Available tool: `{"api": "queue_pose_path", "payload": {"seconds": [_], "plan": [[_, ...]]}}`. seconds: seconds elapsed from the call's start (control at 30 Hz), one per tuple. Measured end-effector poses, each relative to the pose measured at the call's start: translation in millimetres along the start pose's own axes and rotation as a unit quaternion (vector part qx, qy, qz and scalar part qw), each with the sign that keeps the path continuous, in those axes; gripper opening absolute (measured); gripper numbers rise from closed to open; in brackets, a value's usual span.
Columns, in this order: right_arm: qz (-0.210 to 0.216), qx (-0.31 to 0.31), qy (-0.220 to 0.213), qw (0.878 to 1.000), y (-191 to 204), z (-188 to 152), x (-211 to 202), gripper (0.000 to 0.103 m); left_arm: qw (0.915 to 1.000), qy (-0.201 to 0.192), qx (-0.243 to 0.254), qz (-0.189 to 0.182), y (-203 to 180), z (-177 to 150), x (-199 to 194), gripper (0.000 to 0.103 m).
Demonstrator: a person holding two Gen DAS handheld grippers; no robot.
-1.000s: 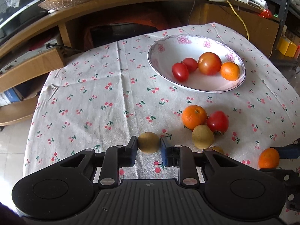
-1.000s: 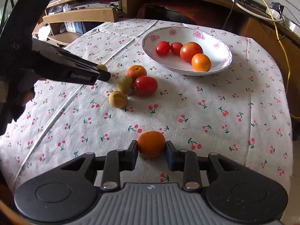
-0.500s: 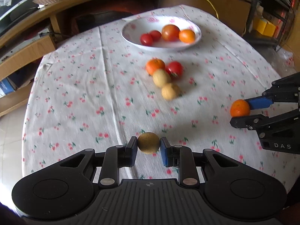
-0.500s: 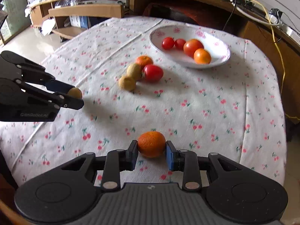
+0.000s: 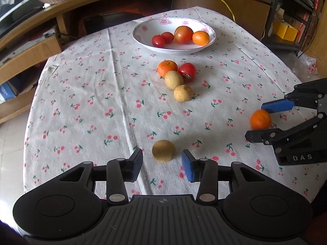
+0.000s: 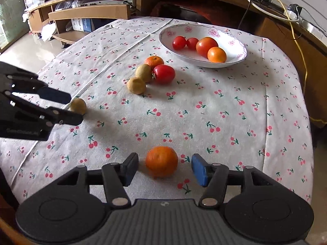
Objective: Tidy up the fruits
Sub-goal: 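Carry the kiwi and the mandarin over the white bowl with both grippers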
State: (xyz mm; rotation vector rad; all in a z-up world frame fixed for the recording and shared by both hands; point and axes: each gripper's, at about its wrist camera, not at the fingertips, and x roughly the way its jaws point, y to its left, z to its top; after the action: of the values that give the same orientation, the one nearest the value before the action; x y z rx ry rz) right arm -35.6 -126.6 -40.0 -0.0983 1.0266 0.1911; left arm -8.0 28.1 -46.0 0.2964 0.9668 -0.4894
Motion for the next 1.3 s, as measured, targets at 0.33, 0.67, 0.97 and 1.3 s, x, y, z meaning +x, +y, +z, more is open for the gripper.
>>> {"api": "queue_pose_path", "payload": {"seconds": [0.33,0.67,0.97,1.3], "plan": [[0.007,0.001,-0.003,1.000,-0.4,-1.5,0.1,0.056,1.0000,0.006,0.007,0.001,-6.5,4.7,10.2,0.053],[-0.006,0.012,-0.001,1.000,-1.8,5.0,1.7,0.039,1.0000,0.009,-0.001,-0.002,-7.0,4.8,8.9,0.034],[-0.010,0.026,-0.003,1.000,-3.9,8.0,0.1,0.032,1.0000,0.003,-0.003,-0.001,-9.7,8.8,6.0,0.033],[-0.008,0.045,-0.039,0.998,-9.8,25.4,-12.7,0.032,0.9996,-0.025,-0.004,-0.013,-17.3,28.0,-0.2,0.033]]}}
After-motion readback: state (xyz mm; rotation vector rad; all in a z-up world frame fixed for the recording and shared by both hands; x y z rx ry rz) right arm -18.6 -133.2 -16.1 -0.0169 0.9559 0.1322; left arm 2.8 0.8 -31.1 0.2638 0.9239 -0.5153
